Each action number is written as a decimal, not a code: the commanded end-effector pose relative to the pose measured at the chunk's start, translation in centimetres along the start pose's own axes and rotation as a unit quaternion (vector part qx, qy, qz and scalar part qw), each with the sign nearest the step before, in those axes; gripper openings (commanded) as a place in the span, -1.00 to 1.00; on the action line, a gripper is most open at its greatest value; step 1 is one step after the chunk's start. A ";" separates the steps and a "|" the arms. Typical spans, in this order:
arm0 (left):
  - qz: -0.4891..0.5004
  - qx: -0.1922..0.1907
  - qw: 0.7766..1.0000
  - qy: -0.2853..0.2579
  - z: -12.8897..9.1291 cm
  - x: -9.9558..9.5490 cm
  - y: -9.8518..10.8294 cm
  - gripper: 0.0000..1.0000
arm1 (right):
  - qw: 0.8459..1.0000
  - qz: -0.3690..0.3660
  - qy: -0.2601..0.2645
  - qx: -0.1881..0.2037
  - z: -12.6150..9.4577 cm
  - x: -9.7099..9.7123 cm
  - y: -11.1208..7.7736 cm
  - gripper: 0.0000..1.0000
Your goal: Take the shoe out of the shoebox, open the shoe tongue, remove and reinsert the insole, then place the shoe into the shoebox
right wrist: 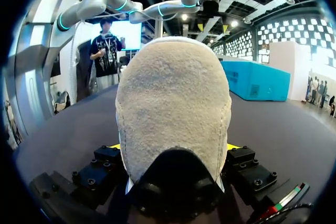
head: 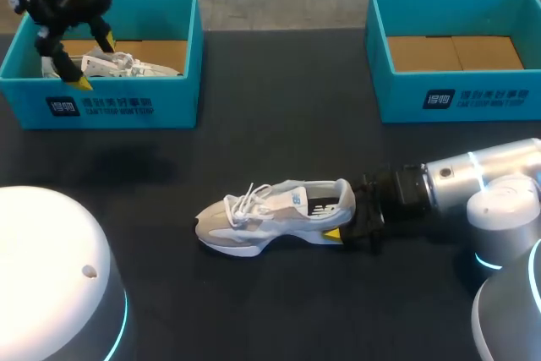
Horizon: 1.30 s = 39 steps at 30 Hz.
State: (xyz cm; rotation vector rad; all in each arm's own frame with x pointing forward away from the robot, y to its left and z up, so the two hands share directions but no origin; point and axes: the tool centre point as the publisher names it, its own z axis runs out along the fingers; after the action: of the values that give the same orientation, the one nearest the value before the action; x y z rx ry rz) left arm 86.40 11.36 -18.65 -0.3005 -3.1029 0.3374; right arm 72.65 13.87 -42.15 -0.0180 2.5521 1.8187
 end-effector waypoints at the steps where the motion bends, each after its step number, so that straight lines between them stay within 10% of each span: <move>1: -0.157 -0.071 0.985 -0.008 0.7 1.7 -1.1 1.00 | 1.000 0.000 -0.001 0.000 0.4 0.0 -0.1 -1.00; 15: -0.174 -0.062 0.983 -0.012 0.8 2.3 -1.5 1.00 | 1.000 0.000 -0.001 0.000 0.4 0.0 -0.1 -1.00; 29: -0.546 -0.087 0.833 -0.011 2.4 6.8 -8.3 1.00 | 1.000 0.000 -0.001 0.000 0.4 0.0 -0.1 -1.00; 39: -0.614 -0.051 0.788 -0.006 4.0 9.4 -11.6 1.00 | 1.000 0.000 -0.001 0.000 0.4 0.0 -0.1 -1.00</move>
State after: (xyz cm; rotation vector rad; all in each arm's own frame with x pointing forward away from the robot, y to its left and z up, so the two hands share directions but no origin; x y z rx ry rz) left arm 75.45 1.68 -19.62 1.3108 -2.7345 0.0688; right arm 72.66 13.88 -42.15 -0.0180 2.5520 1.8188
